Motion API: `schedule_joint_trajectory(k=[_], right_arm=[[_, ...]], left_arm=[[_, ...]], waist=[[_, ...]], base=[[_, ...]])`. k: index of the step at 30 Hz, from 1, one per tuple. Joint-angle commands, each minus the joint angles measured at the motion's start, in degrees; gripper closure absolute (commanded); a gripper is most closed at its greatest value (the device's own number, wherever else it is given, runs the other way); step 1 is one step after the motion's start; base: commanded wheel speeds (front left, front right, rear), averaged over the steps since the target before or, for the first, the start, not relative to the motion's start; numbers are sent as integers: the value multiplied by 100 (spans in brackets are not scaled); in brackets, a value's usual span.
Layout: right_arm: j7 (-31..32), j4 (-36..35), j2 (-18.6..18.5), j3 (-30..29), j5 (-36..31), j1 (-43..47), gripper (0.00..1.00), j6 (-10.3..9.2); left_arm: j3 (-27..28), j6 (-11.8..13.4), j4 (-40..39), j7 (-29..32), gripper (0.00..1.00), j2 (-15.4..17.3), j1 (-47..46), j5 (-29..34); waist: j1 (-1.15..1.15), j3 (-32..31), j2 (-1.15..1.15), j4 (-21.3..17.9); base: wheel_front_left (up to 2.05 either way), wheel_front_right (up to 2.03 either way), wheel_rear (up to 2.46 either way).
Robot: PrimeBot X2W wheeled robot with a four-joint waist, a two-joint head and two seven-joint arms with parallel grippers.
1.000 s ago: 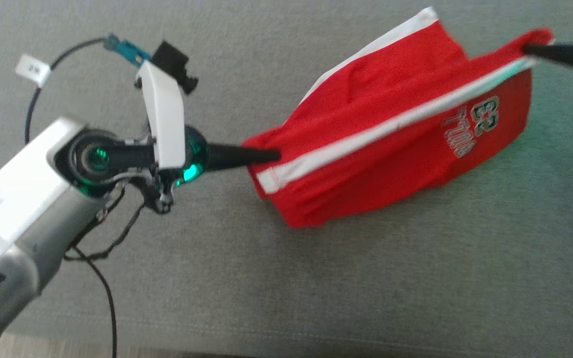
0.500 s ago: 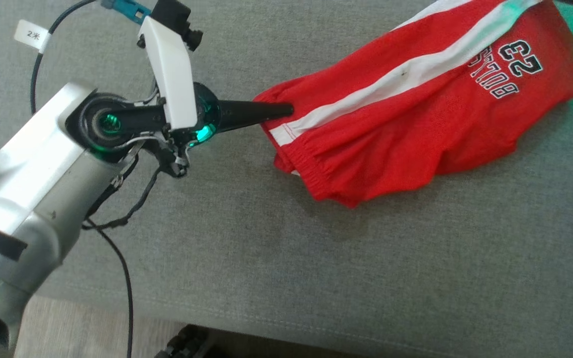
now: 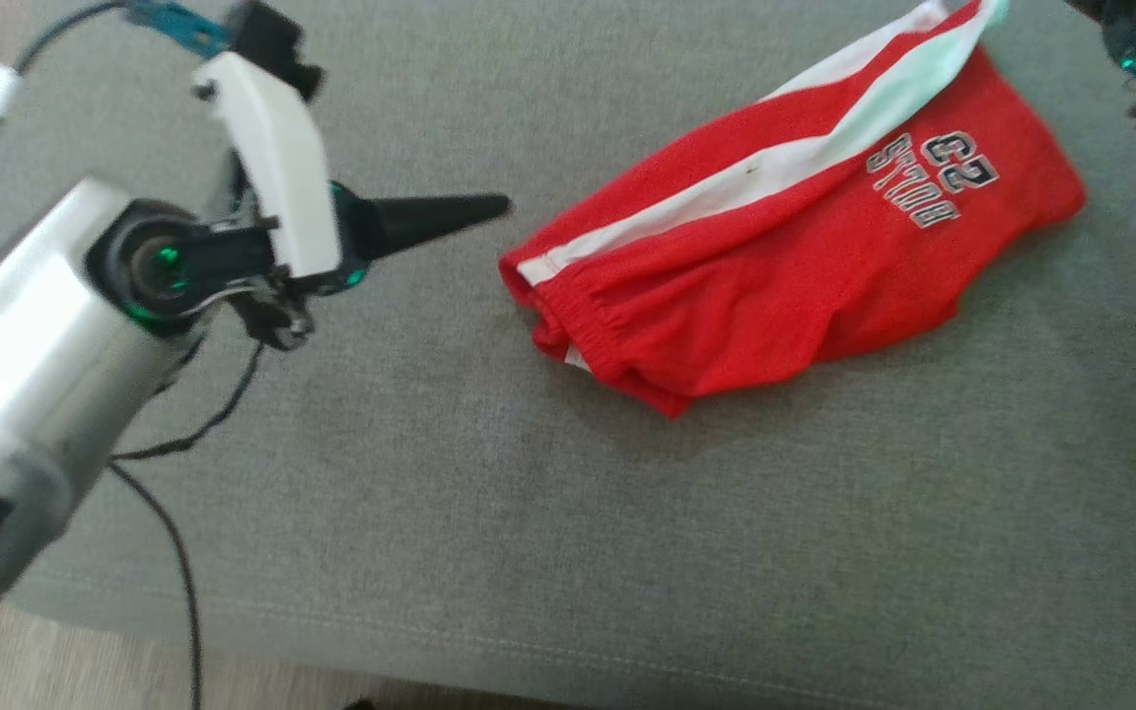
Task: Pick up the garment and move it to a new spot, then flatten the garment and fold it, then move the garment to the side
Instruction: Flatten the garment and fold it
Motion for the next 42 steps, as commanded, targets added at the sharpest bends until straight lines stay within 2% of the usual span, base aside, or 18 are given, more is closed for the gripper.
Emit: schedule_joint_trajectory(k=[1,5,7,11,13,16,18,19,20,22,25,28,32,37,40,42], right_arm=[[-399,-271,-165,-152,-166,206,0,40],[-1796,-716,-301,-382,-584,797,0,40],[-2338,-814,-344,-406,-767,1110,0,40],[-3215,-654,-362,-434,-1015,1609,0,40],[-3516,-442,-337,-420,-1121,1766,0,40],[-3704,-42,-268,-343,-1242,1888,0,40],[-3634,236,-214,-243,-1311,1891,0,40],[-3554,383,-194,-182,-1350,1873,0,40],[-3554,383,-194,-182,-1350,1873,0,40],[-3260,696,-140,-35,-1405,1807,0,40],[-2686,1231,-93,211,-1524,1633,0,40],[-2183,1595,-37,395,-1586,1480,0,40],[-1406,2051,47,592,-1570,1325,0,40],[-515,2563,277,703,-1416,1270,0,40],[110,2545,383,761,-1253,1343,0,40],[257,2438,399,756,-1184,1370,0,40]], left_arm=[[264,-52,-191,-247,0,385,-152,193],[386,-52,-410,-1641,0,692,-18,1172],[431,150,-488,-2515,0,734,128,1734],[545,978,-699,-4316,0,626,577,2725],[556,1420,-892,-5007,0,516,857,3104],[682,2004,-1247,-5357,0,306,1314,3631],[1011,2327,-1584,-5388,0,82,1669,4081],[1214,2436,-1773,-5391,0,-50,1884,4352],[1214,2436,-1773,-5391,0,-50,1884,4352],[1584,2580,-2101,-5393,0,-342,2371,4906],[2101,2539,-2443,-5394,0,-881,3090,5437],[2469,2342,-2580,-5395,0,-1359,3650,5865],[2815,2019,-2567,-5395,0,-1794,4076,6387],[3185,1664,-2473,-5395,0,-2137,4342,6869],[3337,1514,-2396,-5396,0,-2266,4488,7083],[3430,1434,-2355,-5396,0,-2343,4567,7166]], waist=[[0,-243,0,-49],[0,-504,0,-70],[0,-603,0,-64],[0,-727,0,3],[0,-761,0,63],[0,-760,0,176],[0,-726,0,262],[0,-700,0,308],[0,-700,0,308],[0,-640,0,398],[0,-572,0,536],[0,-531,0,681],[0,-493,0,869],[0,-507,0,1037],[0,-528,0,1081],[0,-531,0,1101]], base=[[0,0,0],[0,0,0],[0,0,0],[0,0,0],[0,0,0],[0,0,0],[0,0,0],[0,0,0],[0,0,0],[0,0,0],[0,0,0],[0,0,0],[0,0,0],[0,0,0],[0,0,0],[0,0,0]])
